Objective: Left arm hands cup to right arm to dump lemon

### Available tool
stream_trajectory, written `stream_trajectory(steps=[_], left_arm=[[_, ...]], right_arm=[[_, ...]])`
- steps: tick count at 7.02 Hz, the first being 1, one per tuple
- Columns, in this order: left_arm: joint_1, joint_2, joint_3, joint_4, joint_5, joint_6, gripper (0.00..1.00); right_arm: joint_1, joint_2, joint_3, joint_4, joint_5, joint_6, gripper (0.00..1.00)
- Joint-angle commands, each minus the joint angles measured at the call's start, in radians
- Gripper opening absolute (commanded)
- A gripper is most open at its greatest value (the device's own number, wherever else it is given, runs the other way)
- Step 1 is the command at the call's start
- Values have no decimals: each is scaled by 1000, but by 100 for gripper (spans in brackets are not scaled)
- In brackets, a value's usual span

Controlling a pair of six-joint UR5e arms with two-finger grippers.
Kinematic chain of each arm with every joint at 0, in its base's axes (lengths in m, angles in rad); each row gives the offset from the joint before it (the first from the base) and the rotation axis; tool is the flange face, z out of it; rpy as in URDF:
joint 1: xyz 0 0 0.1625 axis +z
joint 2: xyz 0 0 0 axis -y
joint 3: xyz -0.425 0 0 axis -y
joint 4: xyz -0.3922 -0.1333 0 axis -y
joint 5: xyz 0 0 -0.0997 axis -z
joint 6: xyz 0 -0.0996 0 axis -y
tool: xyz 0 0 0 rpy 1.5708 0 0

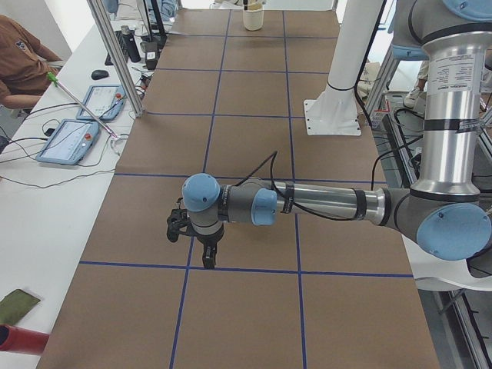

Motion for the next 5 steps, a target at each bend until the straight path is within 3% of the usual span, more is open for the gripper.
stream_trajectory(steps=[1, 5], left_arm=[[0, 49, -30, 25, 5, 11, 100], [0, 50, -22, 22, -4, 11, 100]], right_arm=[[-1, 1, -1, 0, 2, 1, 100], [-14, 11, -9, 35, -6, -6, 100]])
